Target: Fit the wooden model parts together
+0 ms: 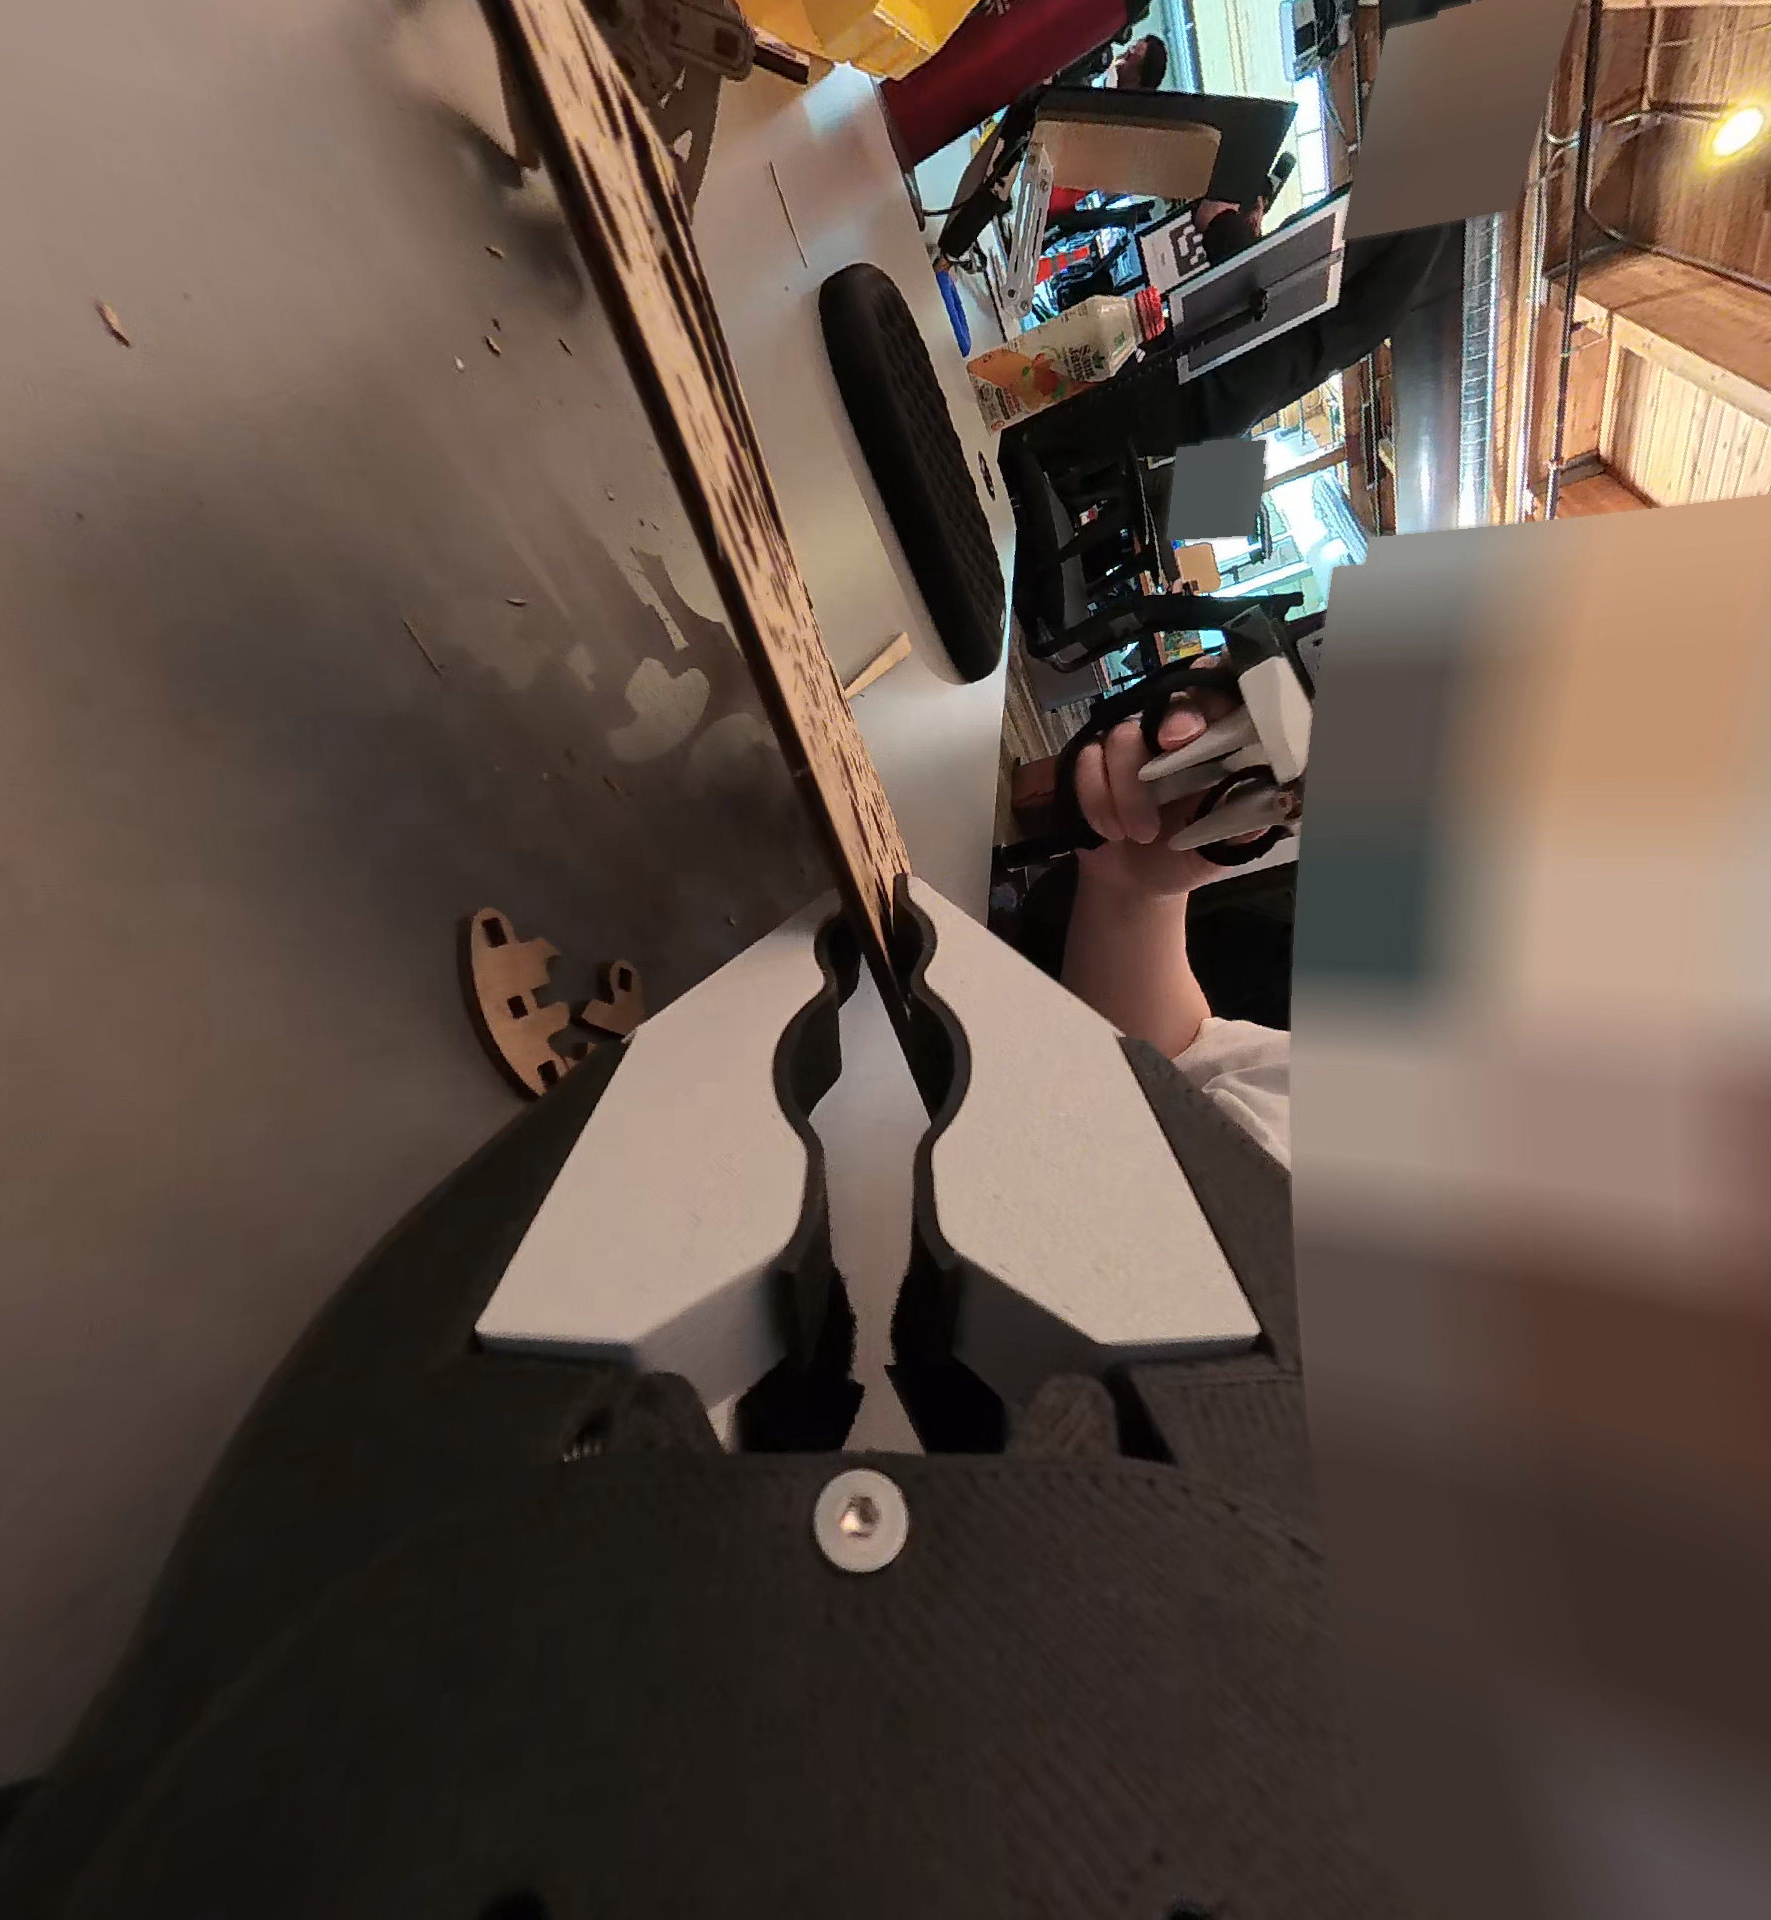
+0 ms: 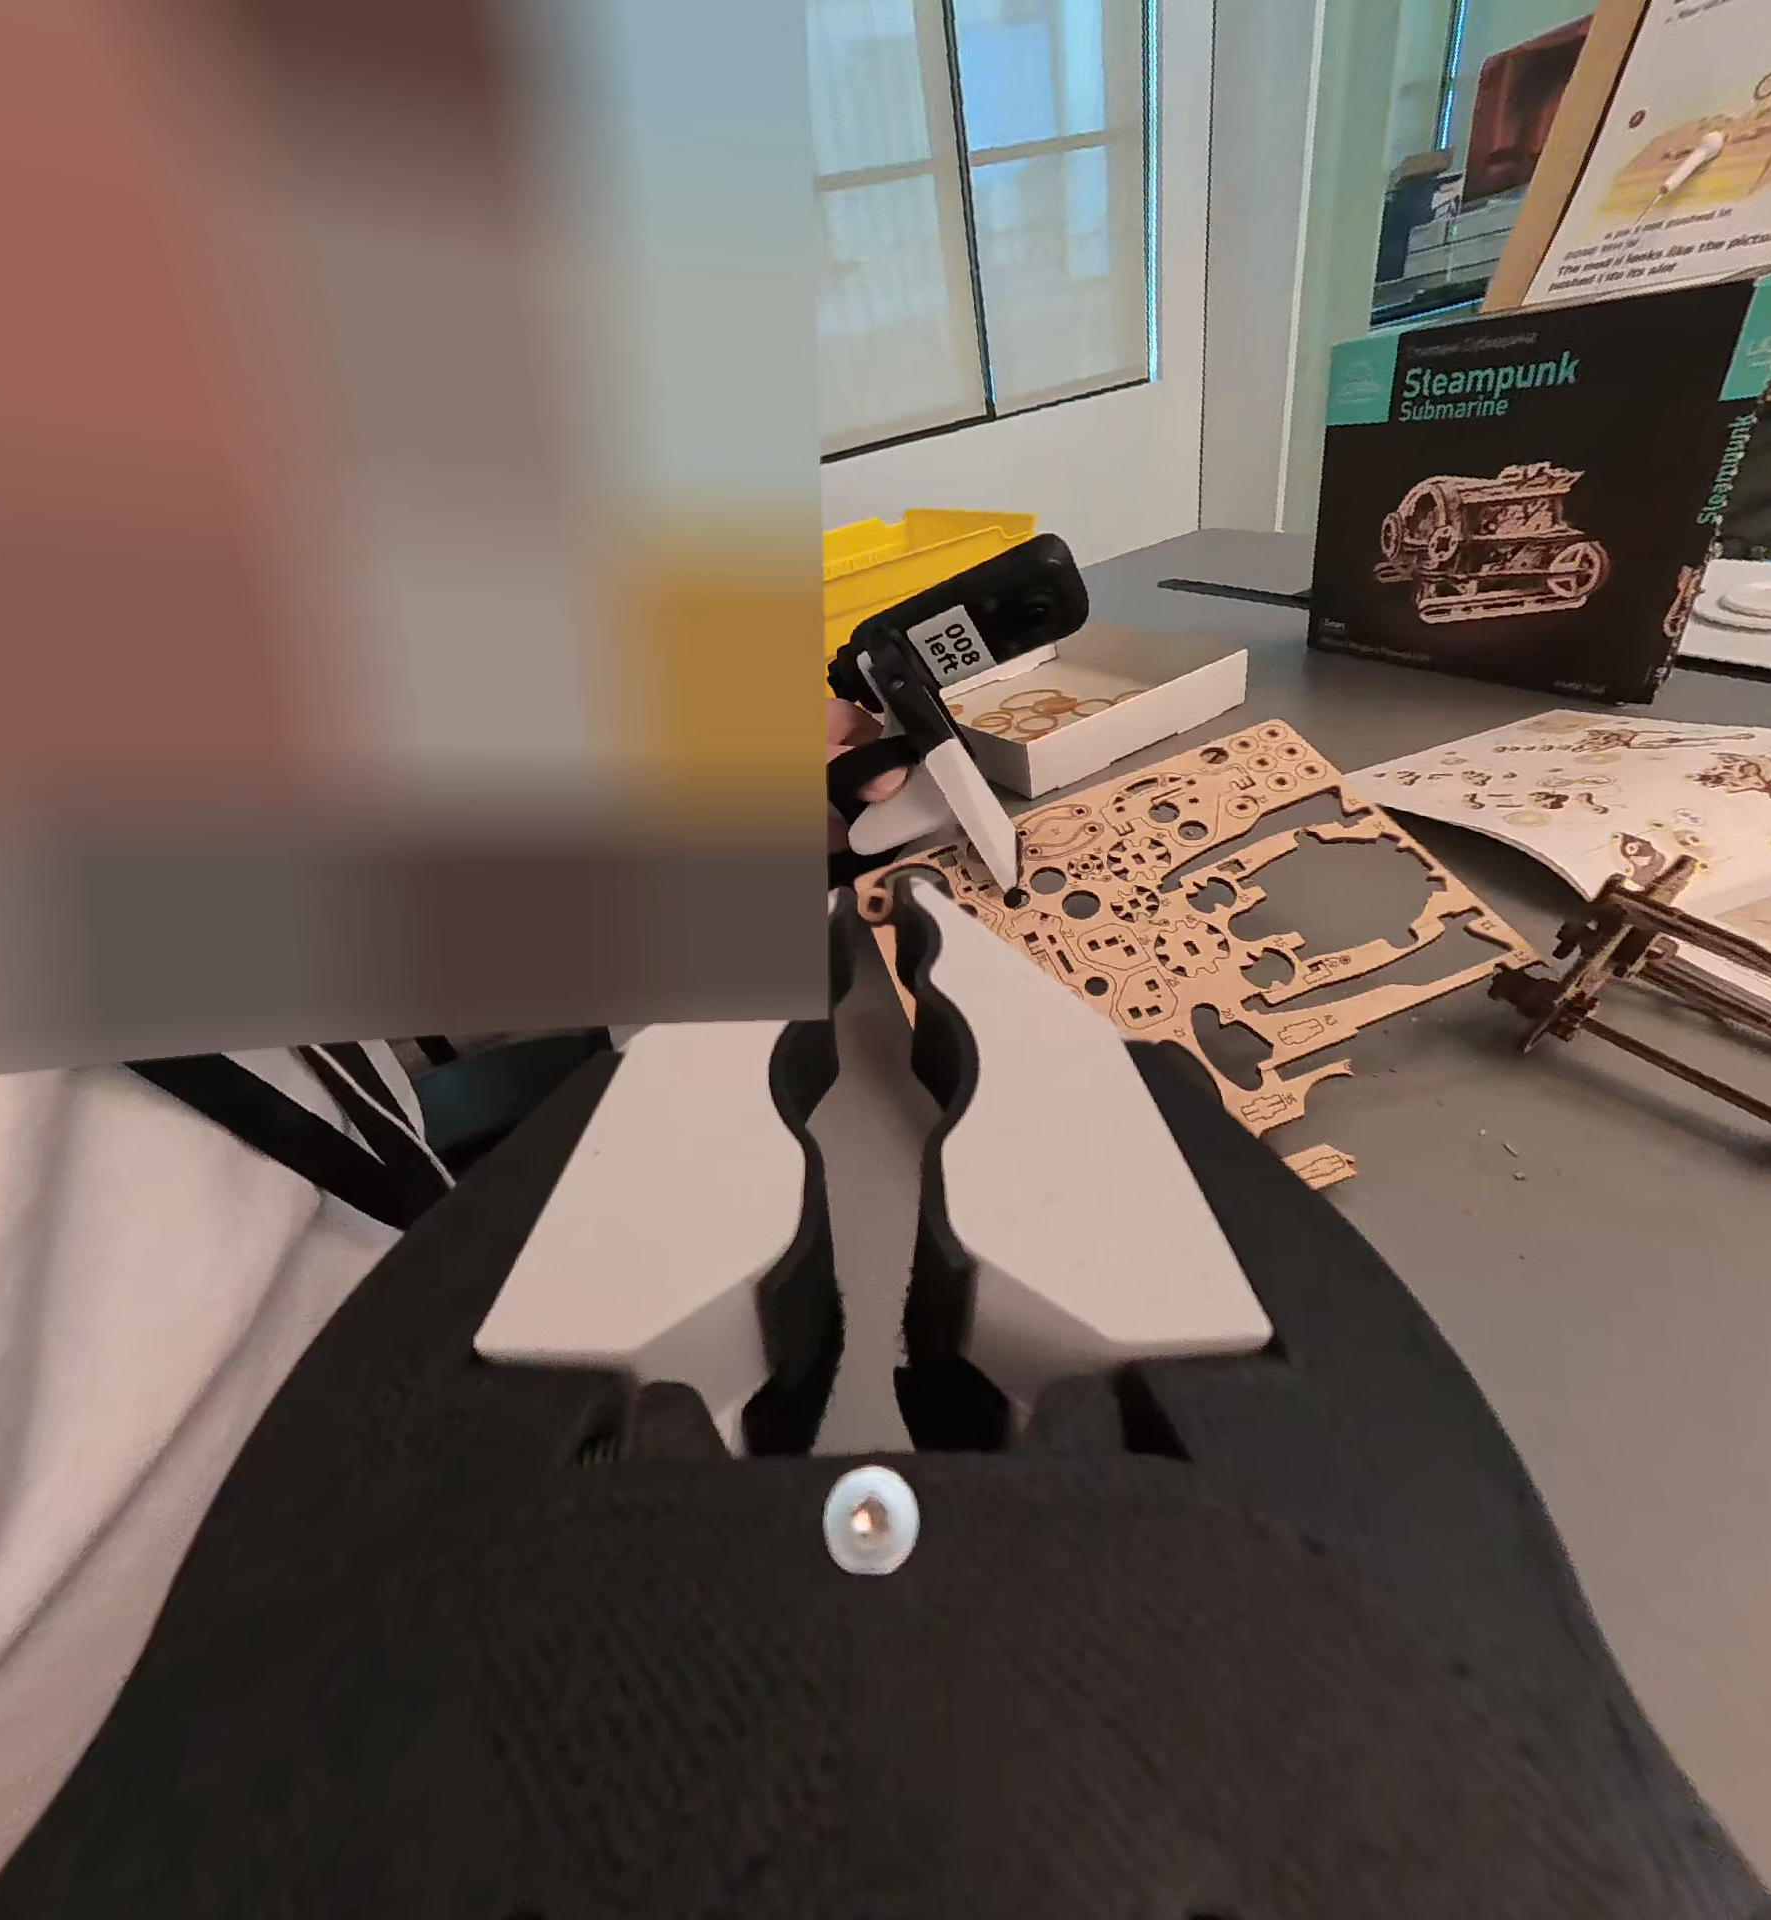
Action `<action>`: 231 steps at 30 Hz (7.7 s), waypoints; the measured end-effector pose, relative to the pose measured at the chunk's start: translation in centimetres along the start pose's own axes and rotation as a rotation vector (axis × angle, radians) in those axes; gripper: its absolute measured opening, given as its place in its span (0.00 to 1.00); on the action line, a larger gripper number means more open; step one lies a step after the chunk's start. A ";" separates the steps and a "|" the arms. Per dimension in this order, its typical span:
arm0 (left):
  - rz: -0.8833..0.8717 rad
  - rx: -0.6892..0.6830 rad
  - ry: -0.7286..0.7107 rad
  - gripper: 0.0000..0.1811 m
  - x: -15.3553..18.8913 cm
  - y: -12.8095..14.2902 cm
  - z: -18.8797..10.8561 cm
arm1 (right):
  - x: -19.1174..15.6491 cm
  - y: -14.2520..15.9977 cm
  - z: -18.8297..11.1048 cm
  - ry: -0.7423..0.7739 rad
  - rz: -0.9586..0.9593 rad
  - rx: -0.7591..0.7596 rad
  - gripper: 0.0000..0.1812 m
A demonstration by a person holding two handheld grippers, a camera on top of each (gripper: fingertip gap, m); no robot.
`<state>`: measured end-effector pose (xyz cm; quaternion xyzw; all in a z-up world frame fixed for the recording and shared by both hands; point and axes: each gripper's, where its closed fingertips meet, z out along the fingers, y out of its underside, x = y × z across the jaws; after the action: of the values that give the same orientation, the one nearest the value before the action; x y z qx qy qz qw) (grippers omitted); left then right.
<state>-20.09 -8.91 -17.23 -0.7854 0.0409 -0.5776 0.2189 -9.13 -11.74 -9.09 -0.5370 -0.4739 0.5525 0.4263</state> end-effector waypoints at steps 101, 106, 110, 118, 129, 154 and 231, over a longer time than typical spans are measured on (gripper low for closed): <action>0.518 -0.206 -0.566 0.25 -3.7 -0.7 -2.1 | 7.8 10.7 -1.4 0.310 0.008 -0.575 0.03; 0.389 -0.147 -0.386 0.26 -2.3 -1.0 -2.0 | 7.0 9.0 -1.1 0.254 0.070 -0.465 0.03; 0.332 -0.137 -0.280 0.24 -1.3 -0.8 -1.5 | 5.7 8.1 -1.1 0.171 0.129 -0.430 0.03; 0.335 -0.142 -0.262 0.24 -0.8 -0.6 -1.3 | 0.7 11.3 2.2 0.018 -0.043 -0.630 0.03; 0.357 -0.133 -0.252 0.23 0.1 -0.6 -1.5 | 4.0 7.6 1.9 0.114 -0.109 -0.543 0.11; 0.345 -0.156 -0.238 0.23 0.0 0.0 -0.9 | 13.9 10.2 5.0 0.254 0.022 -0.904 0.12; 0.526 -0.465 -0.310 0.00 -2.4 1.9 -5.3 | 13.8 7.9 6.9 0.277 -0.111 -0.782 0.11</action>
<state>-25.41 -11.44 -18.86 -0.8548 0.3373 -0.3513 0.1792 -16.57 -0.16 -19.66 -0.7013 -0.6145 0.2295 0.2793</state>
